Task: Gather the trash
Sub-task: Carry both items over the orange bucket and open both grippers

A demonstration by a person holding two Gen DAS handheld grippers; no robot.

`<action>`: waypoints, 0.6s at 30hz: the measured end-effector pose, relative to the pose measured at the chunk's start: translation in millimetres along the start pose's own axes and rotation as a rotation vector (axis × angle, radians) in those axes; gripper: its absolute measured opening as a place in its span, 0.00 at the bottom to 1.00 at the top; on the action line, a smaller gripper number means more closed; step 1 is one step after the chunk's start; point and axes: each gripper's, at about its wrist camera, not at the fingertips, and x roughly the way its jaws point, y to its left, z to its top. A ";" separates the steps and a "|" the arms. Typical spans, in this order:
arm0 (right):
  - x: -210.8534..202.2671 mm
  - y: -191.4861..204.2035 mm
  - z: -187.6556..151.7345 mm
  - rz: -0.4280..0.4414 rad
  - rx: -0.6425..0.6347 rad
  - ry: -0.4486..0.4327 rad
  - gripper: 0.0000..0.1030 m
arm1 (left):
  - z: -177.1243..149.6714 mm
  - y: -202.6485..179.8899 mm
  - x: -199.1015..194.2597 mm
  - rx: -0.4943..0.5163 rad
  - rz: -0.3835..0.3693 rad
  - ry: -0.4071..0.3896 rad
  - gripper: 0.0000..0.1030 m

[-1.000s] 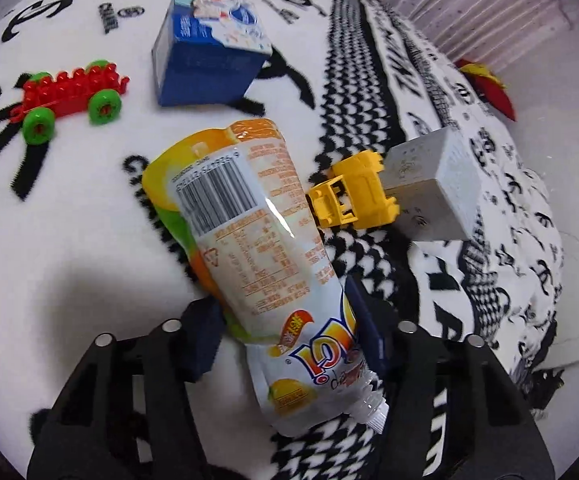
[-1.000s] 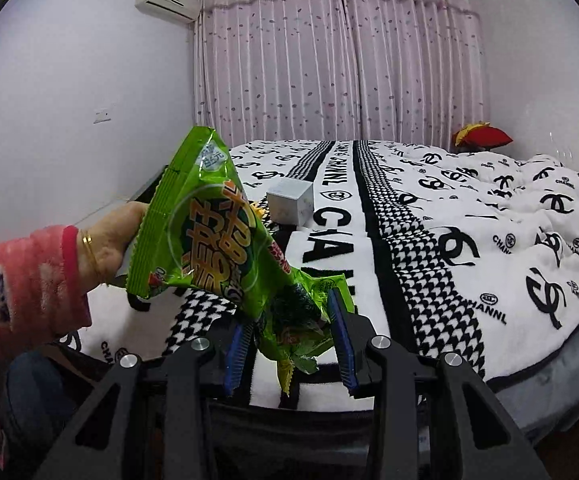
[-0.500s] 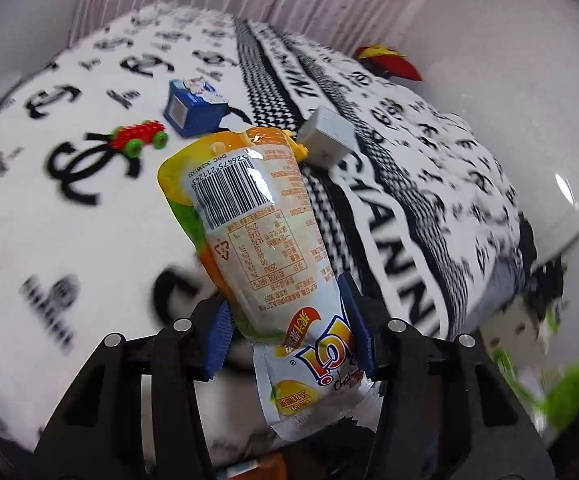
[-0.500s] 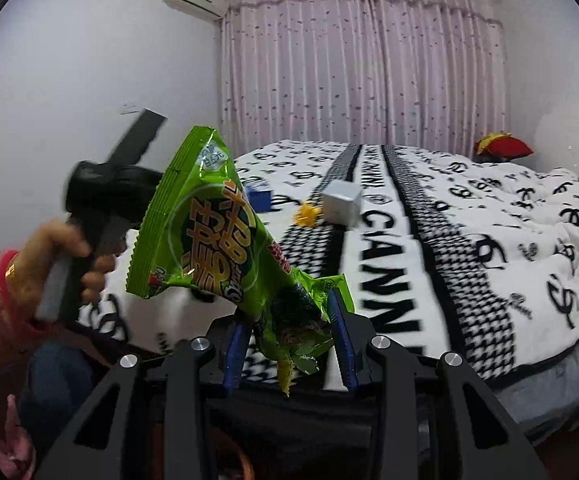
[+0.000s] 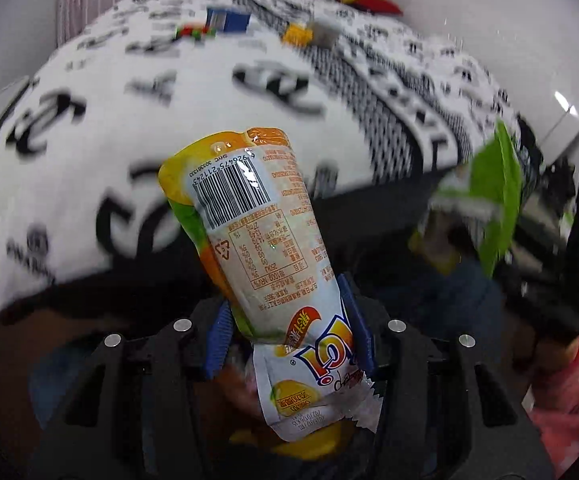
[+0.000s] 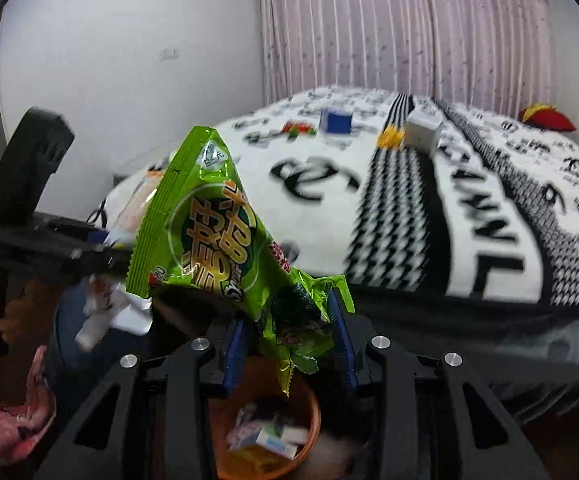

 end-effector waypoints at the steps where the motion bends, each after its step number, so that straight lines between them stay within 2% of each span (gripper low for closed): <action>1: 2.5 2.2 -4.0 0.004 0.004 0.013 0.36 | -9.7 2.6 4.8 0.000 0.001 0.021 0.47; 9: 51.2 2.4 -43.2 0.021 0.119 0.197 0.36 | -54.6 16.9 65.6 -0.026 -0.021 0.181 0.47; 14: 85.6 -1.1 -72.8 0.019 0.207 0.332 0.36 | -71.5 25.8 108.4 -0.064 -0.010 0.268 0.47; 18: 107.3 -2.7 -90.4 0.018 0.240 0.405 0.36 | -81.1 29.8 130.4 -0.074 0.021 0.308 0.47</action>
